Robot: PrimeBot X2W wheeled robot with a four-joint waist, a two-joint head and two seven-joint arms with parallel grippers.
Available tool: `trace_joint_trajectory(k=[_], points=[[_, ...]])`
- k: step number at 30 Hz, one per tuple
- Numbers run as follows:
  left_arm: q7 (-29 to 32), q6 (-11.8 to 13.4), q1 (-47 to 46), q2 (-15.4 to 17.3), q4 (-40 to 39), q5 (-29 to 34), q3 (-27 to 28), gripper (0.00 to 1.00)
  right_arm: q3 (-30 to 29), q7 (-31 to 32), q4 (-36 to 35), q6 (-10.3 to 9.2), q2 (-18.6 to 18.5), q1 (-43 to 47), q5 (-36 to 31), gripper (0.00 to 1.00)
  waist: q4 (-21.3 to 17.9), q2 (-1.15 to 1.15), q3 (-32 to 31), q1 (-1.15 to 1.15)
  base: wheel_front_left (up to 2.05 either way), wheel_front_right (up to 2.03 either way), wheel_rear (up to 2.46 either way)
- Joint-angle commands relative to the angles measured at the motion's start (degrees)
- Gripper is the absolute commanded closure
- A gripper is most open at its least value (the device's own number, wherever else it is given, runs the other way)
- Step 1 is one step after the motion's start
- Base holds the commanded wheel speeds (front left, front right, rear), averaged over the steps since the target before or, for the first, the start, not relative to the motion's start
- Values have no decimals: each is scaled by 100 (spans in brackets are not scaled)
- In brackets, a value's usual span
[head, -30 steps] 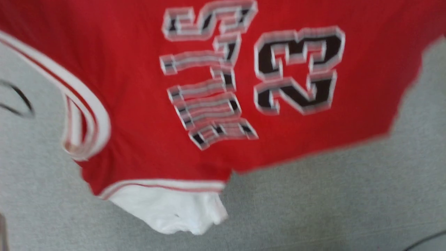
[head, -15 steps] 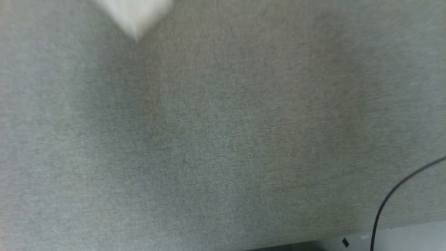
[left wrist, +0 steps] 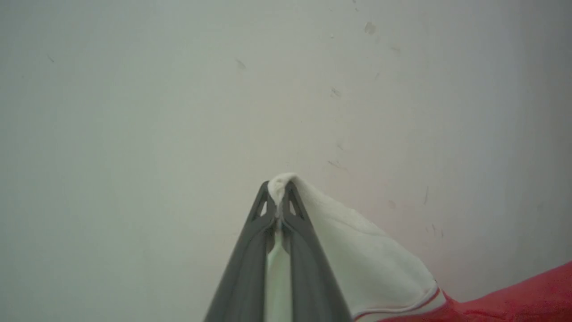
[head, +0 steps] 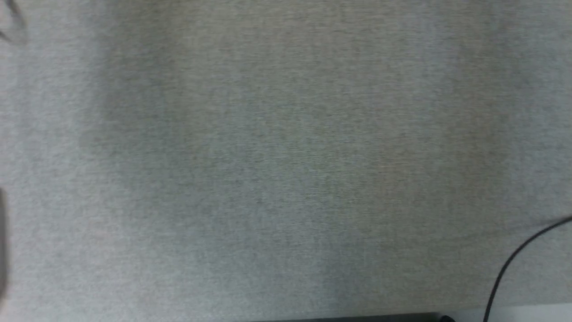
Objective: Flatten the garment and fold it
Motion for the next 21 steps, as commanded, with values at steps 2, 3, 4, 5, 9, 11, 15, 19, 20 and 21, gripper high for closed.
trace_joint_trajectory(k=[2,3,4,5,9,11,15,19,20,21], points=[[-56,-64,599,-47,-49,148,-129,100,84,-78,96,-12,63,419,-15,100,144,0,-141,-1,0,0,0],[-62,-47,898,-48,-99,226,-187,100,71,-93,136,-12,85,597,21,100,170,0,-207,-1,0,0,0],[-65,-37,1221,-88,-171,255,-217,100,-12,-105,173,-12,108,780,67,100,208,0,-292,-1,0,0,0],[-67,-30,1571,-116,-247,294,-260,100,-92,-112,206,-12,139,976,111,100,240,0,-388,-1,0,0,0],[-69,4,2867,-96,-504,385,-350,100,-10,-119,-70,-12,158,1838,67,100,319,0,-801,-1,0,0,0],[-44,-19,3467,-56,-505,361,-462,100,73,-119,-201,-12,160,2335,197,100,357,0,-1080,-1,0,0,0],[242,2,4446,37,-659,227,-602,100,432,-120,-510,-12,-118,3288,492,100,523,0,-1695,-1,0,0,0],[851,-5,5330,280,-974,-49,-643,100,912,-121,-575,-12,-442,4060,973,100,616,0,-2267,-1,0,0,0],[1005,-4,5552,346,-1081,-126,-647,100,1007,-121,-584,-12,-504,4216,1096,100,637,0,-2408,-1,0,0,0],[1184,-6,5776,440,-1206,-187,-661,100,1123,-116,-612,-12,-579,4359,1194,100,652,0,-2525,-1,0,0,0]])
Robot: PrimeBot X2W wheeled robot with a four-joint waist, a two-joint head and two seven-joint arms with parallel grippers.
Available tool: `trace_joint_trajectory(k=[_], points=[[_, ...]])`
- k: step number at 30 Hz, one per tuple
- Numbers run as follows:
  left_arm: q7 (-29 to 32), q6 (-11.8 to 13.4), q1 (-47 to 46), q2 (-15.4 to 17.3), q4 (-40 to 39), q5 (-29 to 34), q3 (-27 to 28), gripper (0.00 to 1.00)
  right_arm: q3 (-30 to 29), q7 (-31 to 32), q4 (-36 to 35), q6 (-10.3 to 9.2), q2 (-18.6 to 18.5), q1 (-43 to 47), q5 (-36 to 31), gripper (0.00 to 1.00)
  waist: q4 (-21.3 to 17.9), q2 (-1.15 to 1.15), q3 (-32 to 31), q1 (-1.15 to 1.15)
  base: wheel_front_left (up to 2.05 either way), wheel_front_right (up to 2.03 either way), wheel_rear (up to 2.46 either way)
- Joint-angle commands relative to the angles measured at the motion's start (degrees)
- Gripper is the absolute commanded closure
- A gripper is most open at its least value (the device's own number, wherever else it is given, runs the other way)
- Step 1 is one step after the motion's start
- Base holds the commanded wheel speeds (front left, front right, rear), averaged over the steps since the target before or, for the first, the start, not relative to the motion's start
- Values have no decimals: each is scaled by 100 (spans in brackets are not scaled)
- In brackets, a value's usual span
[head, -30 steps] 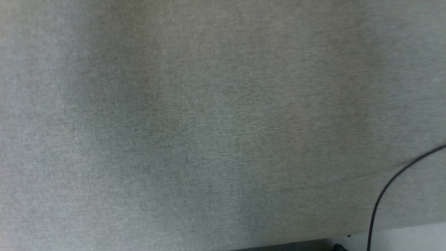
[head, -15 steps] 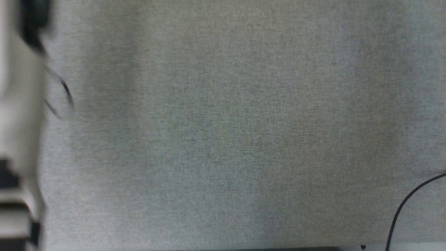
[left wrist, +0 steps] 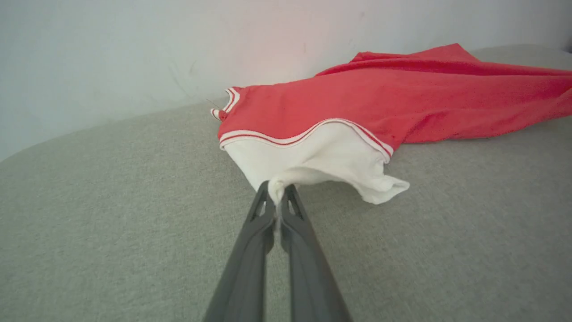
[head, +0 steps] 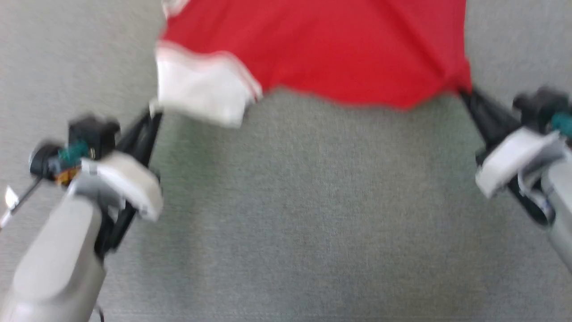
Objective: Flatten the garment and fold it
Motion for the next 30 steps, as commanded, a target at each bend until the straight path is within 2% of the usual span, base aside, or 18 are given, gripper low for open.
trace_joint_trajectory(k=[1,4,10,17,21,26,30], points=[[170,25,308,114,-173,-116,7,100,108,-20,-43,-12,-100,178,122,100,259,0,-903,2,0,0,0],[655,106,941,330,-626,-356,30,100,364,43,-138,-12,-342,551,359,100,325,0,-1207,2,0,0,0],[1907,380,2145,672,-1528,-852,-98,100,390,144,-525,-12,-712,1396,807,100,481,0,-1712,2,0,0,0],[2708,709,3214,965,-2579,-1397,-78,100,179,577,-1119,-12,-1052,2481,1126,100,556,0,-2041,2,0,0,0],[2914,814,3687,715,-2996,-2104,-25,100,-103,963,-1371,-12,-1113,3064,1254,100,537,0,-2112,2,0,0,0],[3072,853,3949,769,-3205,-2237,-94,100,-514,1220,-1749,-12,-1023,3658,1319,100,442,0,-2107,2,0,0,0],[2784,850,3670,515,-3279,-2348,84,100,-1110,1303,-2014,-12,-788,3895,1569,100,374,0,-1979,2,0,0,0]])
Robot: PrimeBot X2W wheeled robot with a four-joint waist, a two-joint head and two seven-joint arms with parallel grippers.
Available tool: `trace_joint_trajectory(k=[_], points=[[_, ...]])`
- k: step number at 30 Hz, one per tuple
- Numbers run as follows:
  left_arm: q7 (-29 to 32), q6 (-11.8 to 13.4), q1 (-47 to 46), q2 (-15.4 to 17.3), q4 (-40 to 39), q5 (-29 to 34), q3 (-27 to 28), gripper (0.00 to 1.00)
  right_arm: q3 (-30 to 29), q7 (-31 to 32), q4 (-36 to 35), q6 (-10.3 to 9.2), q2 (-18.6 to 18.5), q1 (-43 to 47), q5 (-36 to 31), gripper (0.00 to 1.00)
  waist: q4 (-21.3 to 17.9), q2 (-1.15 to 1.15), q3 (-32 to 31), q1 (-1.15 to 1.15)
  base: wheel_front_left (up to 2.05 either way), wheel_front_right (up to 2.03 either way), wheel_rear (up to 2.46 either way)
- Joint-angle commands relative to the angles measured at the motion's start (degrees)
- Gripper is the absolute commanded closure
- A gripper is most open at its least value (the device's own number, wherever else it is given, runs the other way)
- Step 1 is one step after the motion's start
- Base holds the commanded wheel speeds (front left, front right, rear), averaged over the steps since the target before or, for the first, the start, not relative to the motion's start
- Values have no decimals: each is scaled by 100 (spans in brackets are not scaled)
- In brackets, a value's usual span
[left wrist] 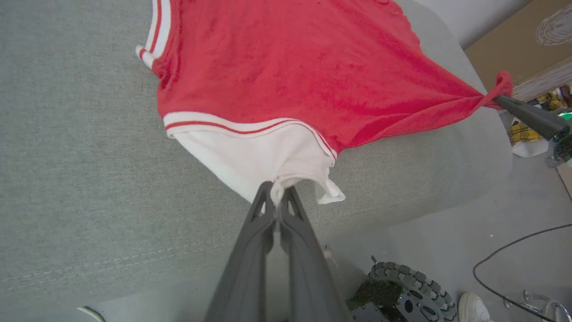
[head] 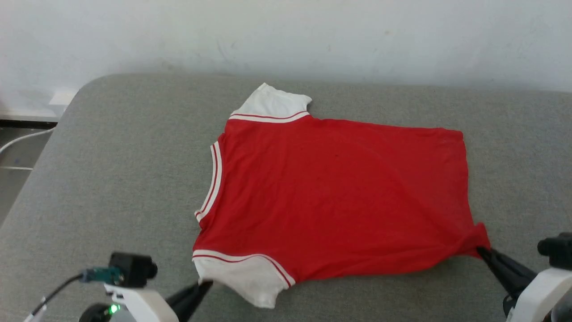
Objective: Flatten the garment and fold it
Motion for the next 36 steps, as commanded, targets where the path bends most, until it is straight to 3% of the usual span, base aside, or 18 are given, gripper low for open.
trace_joint_trajectory(k=[1,11,18,27,36], points=[[-176,42,-275,-112,-20,-8,123,100,-185,40,-146,-11,66,21,-37,100,-84,0,114,0,0,0,0],[-749,-128,-1582,-506,371,96,422,100,-818,657,-587,-11,484,-306,-184,100,-421,0,749,0,0,0,0],[-939,-187,-2674,-637,1004,353,477,100,-915,1269,-572,-11,775,-939,-429,100,-659,0,1311,0,0,0,0],[-1089,-182,-3599,-668,2033,674,466,100,-799,1633,-3,-11,1075,-1906,-808,100,-783,0,1826,0,0,0,0],[-1255,-241,-4007,-793,3107,1000,179,100,-494,1675,778,-11,1216,-2461,-1090,100,-750,0,1943,0,0,0,0]])
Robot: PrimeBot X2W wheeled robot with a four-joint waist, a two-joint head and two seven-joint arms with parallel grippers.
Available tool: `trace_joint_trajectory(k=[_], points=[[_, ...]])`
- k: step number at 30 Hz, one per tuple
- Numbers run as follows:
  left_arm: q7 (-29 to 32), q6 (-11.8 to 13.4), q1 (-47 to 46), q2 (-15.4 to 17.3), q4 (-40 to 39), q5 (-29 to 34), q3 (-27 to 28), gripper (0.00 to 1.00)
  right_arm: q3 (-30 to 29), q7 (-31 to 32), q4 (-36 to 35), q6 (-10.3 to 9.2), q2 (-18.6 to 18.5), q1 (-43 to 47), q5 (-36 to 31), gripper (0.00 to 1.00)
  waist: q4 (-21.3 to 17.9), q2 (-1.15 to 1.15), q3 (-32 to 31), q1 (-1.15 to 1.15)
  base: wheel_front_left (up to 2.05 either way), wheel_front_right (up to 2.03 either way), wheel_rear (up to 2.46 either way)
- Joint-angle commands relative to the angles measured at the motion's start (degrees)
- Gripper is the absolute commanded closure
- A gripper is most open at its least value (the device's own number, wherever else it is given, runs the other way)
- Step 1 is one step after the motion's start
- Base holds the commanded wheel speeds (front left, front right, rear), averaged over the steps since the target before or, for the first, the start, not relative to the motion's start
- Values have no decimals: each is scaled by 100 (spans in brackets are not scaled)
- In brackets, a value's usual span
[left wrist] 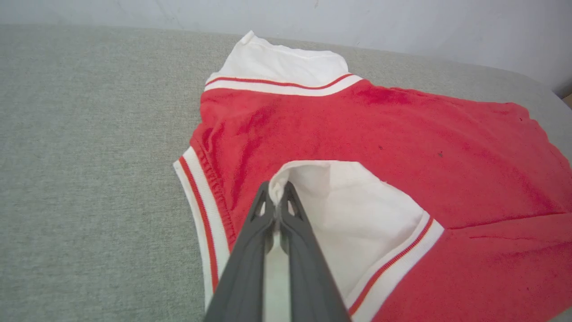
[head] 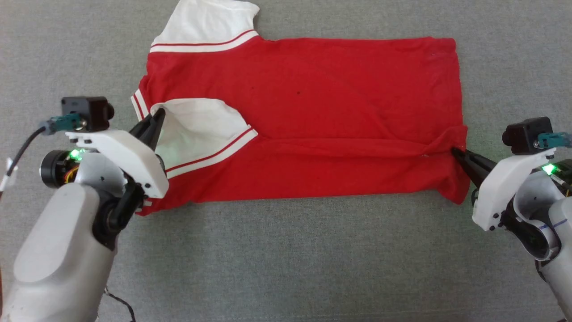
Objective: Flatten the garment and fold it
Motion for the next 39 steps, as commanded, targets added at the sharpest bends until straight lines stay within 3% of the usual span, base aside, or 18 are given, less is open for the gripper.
trace_joint_trajectory(k=[1,2,3,4,8,14,19,23,26,31,34,39], points=[[-70,-17,-109,-47,105,73,-32,100,9,-46,82,-6,48,-104,-25,100,18,0,-34,-2,0,0,0],[-134,-16,-136,-80,204,113,-59,91,17,-73,160,-6,82,-134,-17,95,32,0,-66,-2,0,0,0],[-218,-13,-160,-107,292,167,-88,25,2,-139,226,-6,118,-161,-16,0,43,0,-107,-2,0,0,0],[-297,-15,-177,-138,382,209,-114,0,-17,-191,295,-6,165,-176,2,0,54,0,-161,-2,0,0,0],[-582,33,-123,-307,576,242,-141,0,32,-325,438,-6,200,-102,-82,0,112,0,-463,-2,0,0,0],[-756,324,468,-524,340,81,-69,0,-90,-395,311,-6,295,306,-619,0,145,0,-932,-2,0,0,0],[-883,946,1169,-473,-119,306,-37,0,-810,-268,-125,-6,732,867,-1238,0,116,0,-1145,-2,0,0,0],[-653,1416,1697,-464,-520,411,-111,0,-1399,15,-764,-6,1265,1418,-1825,0,57,0,-1173,-2,0,0,0],[-320,1658,1913,-327,-658,503,-191,0,-1665,350,-1295,-6,1641,1798,-2100,0,12,0,-1111,-2,0,0,0],[-88,2094,2013,-103,-582,702,-117,0,-1901,877,-2066,-6,1953,2188,-2388,0,-143,0,-927,-2,0,0,0],[109,2158,2049,-67,-470,677,-143,0,-1962,1021,-2379,-6,2044,2285,-2444,0,-233,0,-790,-2,0,0,0],[134,2057,2011,-142,-302,533,-141,0,-2102,1093,-2641,-6,2142,2342,-2521,0,-319,0,-587,-2,0,0,0]])
